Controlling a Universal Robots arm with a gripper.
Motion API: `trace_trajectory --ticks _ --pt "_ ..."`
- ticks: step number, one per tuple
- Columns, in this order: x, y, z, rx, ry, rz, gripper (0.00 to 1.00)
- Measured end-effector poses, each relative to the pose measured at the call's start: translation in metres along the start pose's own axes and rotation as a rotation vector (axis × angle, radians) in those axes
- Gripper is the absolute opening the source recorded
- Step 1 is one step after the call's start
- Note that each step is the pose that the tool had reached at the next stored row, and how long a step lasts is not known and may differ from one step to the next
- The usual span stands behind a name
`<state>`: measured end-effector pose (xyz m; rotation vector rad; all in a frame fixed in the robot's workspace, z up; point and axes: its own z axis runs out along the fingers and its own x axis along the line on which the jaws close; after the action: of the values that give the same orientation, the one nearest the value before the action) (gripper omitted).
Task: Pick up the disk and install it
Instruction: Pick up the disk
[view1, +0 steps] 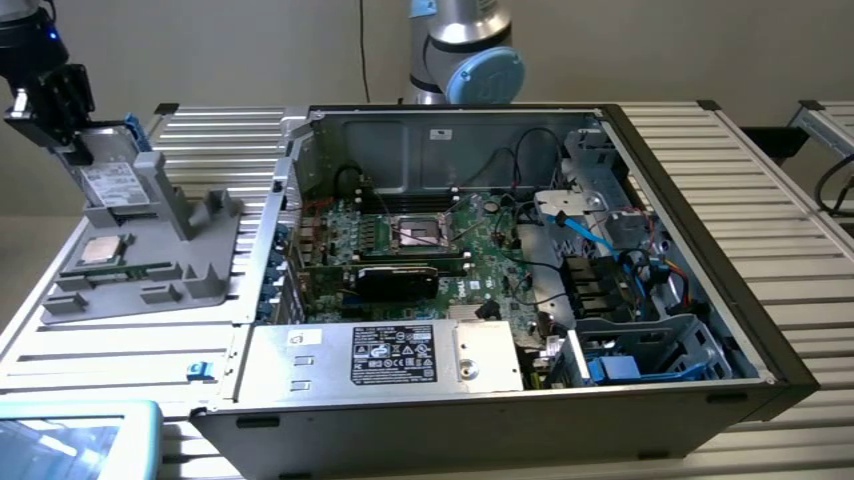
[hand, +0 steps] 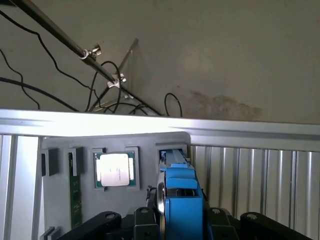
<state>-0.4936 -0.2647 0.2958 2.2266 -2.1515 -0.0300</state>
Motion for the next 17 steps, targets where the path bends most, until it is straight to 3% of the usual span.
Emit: trace_trajectory --ticks 17 --pt "0.001 0.0018 -0.0749 0.0000 0.0016 0.000 0.37"
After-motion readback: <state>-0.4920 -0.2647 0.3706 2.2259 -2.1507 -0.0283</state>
